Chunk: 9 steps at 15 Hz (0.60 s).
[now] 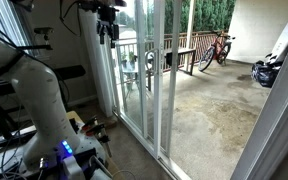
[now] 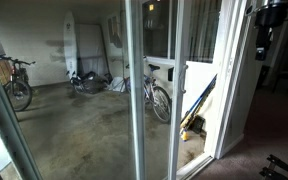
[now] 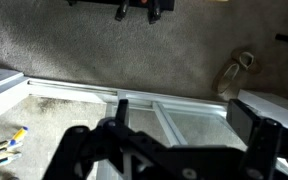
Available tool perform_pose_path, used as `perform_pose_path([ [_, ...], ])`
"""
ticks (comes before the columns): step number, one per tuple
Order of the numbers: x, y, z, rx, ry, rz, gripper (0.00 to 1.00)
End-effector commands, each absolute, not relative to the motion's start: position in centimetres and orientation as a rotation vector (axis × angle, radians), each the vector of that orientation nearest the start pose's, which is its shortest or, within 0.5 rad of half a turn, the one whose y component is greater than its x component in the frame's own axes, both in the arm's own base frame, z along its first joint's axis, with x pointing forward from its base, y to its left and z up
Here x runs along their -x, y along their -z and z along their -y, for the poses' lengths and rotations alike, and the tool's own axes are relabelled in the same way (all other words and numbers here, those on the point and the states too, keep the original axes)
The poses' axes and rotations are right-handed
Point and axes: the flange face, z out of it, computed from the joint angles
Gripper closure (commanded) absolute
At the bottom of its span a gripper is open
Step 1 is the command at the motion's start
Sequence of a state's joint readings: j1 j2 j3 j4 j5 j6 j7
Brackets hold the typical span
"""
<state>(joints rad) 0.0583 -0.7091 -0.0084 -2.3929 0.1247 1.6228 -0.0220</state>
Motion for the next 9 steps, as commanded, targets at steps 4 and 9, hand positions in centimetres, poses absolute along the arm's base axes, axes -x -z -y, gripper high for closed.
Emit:
perform_pose_path([
  [4, -38.1, -49.4, -6.5, 2.912, 0.096, 0.203, 0.00],
  [9, -42.1, -43.6, -8.9, 2.935, 0.205, 0.239, 0.00],
])
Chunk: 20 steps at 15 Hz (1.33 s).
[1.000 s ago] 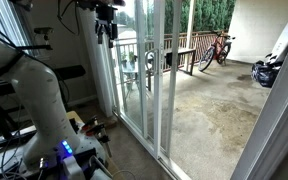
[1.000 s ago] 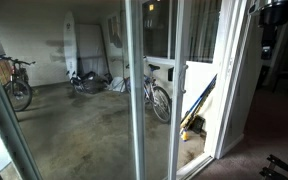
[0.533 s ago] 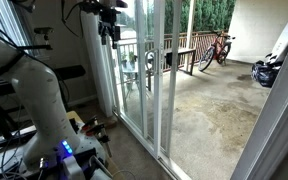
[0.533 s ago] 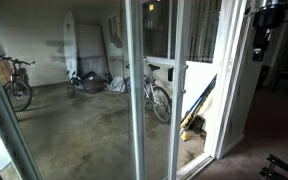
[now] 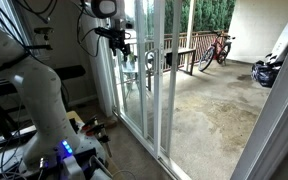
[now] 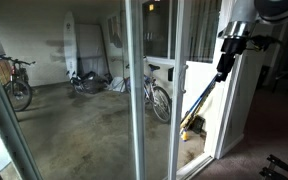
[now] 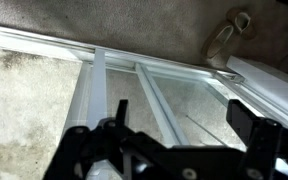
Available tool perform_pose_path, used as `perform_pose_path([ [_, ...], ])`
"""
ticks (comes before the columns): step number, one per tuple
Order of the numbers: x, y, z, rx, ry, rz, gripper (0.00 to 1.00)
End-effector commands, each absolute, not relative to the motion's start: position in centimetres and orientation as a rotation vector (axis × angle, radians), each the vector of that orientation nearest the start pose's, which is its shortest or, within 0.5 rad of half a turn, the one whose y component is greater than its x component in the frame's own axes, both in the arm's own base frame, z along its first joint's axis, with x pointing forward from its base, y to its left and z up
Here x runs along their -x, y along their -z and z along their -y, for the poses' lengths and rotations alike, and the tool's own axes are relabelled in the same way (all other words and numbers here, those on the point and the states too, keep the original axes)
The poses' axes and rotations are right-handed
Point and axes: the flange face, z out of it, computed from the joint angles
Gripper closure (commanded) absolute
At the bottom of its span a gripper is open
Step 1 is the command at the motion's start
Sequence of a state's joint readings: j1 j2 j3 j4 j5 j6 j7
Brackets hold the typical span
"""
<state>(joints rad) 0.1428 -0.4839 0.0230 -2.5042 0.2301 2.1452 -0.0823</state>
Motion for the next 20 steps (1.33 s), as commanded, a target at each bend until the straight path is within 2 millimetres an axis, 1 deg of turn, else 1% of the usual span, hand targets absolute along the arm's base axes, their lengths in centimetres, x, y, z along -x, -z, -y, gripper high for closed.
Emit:
perform_pose_path([
  [1, -42.8, -42.9, -9.3, 2.938, 0.219, 0.244, 0.00],
  [4, -44.8, -40.5, -10.6, 2.943, 0.238, 0.267, 0.00],
  [9, -47.2, -38.4, -11.5, 2.946, 0.276, 0.268, 0.00],
  [12, -48.2, -37.9, -12.0, 2.949, 0.295, 0.265, 0.00],
  [15, -49.0, -37.7, -12.5, 2.956, 0.317, 0.272, 0.00],
  [20, -50.2, -37.7, -13.5, 2.974, 0.432, 0.297, 0.00],
])
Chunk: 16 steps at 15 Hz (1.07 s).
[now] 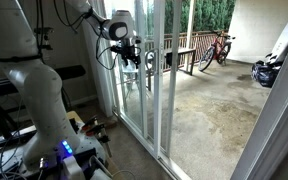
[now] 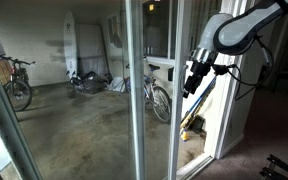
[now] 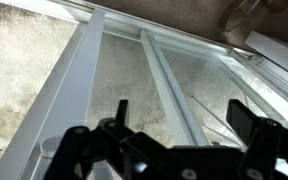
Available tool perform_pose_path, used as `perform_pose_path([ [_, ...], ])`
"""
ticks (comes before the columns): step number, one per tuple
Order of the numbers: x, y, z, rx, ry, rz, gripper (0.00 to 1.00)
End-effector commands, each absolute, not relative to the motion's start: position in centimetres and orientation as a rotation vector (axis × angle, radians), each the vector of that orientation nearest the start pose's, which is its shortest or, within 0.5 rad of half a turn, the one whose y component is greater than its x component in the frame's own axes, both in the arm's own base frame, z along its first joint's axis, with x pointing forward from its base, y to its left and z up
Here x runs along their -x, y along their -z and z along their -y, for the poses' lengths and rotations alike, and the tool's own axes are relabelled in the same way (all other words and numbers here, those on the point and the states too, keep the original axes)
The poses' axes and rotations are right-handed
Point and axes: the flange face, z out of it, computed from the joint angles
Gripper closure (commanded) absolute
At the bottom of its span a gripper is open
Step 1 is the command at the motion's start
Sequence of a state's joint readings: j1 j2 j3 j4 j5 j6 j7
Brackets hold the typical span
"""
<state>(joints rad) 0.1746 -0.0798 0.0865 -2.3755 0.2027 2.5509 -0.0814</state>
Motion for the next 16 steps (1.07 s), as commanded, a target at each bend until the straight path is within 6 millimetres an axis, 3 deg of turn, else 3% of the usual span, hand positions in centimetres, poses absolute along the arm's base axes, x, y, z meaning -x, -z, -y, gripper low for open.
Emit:
perform_pose_path([
  [1, -50.3, -37.6, -13.6, 2.978, 0.457, 0.305, 0.00],
  [7, -51.3, -37.1, -13.4, 2.997, 0.682, 0.271, 0.00],
  [16, -49.6, -36.9, -13.3, 3.077, 0.758, 0.202, 0.00],
])
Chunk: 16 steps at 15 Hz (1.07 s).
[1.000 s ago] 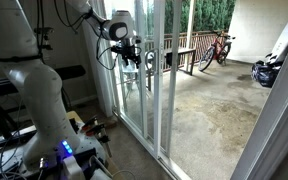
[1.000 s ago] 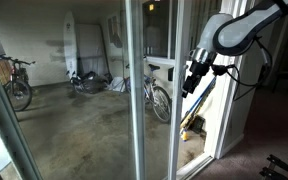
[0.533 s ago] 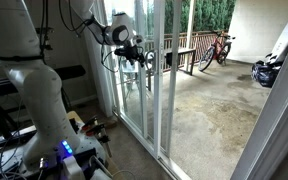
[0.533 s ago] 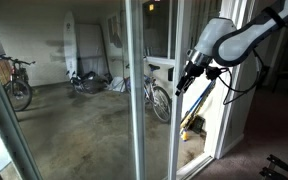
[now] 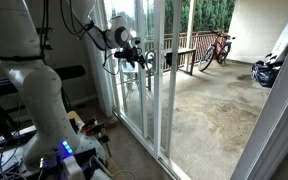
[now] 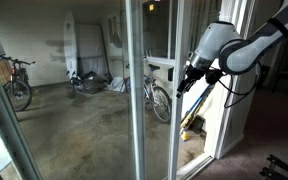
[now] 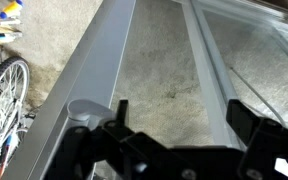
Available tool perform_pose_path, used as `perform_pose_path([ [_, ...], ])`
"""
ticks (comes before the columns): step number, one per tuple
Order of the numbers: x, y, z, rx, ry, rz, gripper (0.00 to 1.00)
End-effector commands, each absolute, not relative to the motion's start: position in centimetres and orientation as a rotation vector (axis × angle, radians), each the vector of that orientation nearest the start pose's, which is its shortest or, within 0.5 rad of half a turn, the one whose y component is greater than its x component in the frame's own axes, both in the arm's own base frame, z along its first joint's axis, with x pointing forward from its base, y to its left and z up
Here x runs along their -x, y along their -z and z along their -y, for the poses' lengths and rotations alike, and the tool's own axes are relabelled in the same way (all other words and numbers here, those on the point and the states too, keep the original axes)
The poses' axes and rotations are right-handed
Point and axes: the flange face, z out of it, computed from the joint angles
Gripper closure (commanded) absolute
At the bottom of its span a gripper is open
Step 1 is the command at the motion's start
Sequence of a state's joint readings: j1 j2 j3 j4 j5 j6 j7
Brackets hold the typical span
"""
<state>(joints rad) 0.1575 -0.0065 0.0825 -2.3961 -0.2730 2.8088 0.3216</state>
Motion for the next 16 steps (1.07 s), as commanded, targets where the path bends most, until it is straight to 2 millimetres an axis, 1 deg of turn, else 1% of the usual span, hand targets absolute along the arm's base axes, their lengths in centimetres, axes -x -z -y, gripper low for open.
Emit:
perform_pose_path([
  [1, -49.52, -36.95, -13.30, 3.081, 0.757, 0.199, 0.00],
  [6, -49.57, -37.51, -13.60, 3.088, 0.780, 0.170, 0.00],
  [11, -49.68, -37.84, -13.29, 3.083, 0.791, 0.128, 0.00],
  [16, -49.82, -37.76, -12.79, 3.081, 0.792, 0.099, 0.00],
])
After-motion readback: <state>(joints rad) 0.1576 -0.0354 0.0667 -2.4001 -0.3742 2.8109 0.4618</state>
